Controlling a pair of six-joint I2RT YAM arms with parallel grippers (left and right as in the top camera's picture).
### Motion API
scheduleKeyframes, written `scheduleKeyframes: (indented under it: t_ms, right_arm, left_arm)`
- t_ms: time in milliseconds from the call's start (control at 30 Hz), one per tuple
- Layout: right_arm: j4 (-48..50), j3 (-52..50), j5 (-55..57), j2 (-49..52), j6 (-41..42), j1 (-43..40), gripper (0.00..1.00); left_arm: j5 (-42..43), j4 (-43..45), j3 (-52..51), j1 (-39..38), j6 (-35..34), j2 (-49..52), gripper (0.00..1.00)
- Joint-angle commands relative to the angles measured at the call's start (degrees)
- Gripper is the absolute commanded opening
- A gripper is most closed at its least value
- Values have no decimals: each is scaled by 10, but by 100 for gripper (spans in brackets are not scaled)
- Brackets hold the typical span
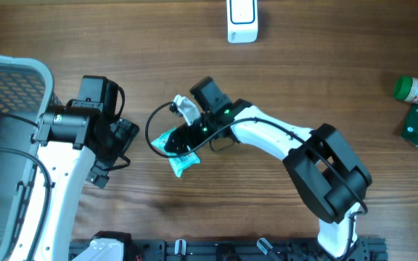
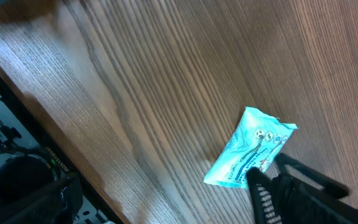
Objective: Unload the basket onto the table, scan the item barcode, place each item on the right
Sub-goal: 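Move the right gripper to the blue wipes pack and grasp it, then lift the wipes pack and carry it toward the scanner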
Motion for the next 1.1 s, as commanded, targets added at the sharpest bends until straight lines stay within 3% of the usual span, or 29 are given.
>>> scheduleKeyframes:
  t_ms: [0, 300, 400, 467, 533, 600, 767, 900, 1067]
  right_arm:
    - [0, -6, 4, 29, -5, -2, 74]
    - [-6, -6, 99, 54, 79, -2, 49]
    - [-14, -6, 145, 54, 116, -3, 33]
    - [-15, -6, 148, 54, 117, -4, 31]
    - [-20, -6, 175, 54, 129, -8, 23]
    - [-32, -4, 207, 54, 162, -17, 22]
    - [-132, 37, 239, 50, 146, -96, 21]
    - [-217, 62, 246, 29, 70, -191, 19]
    - [-273, 84, 246, -13, -9, -272, 29]
  left_arm:
    - [0, 0, 5, 3, 3, -5, 100]
    - [0, 0, 5, 3, 3, -5, 100]
    - [0, 0, 5, 3, 3, -5, 100]
    - [0, 0, 5, 3, 3, -5, 100]
    - [0, 0, 5, 3, 3, -5, 100]
    - [0, 0, 5, 3, 3, -5, 100]
    - [0, 0, 5, 3, 3, -5, 100]
    - [0, 0, 5, 3, 3, -5, 100]
    - [0, 0, 5, 3, 3, -5, 100]
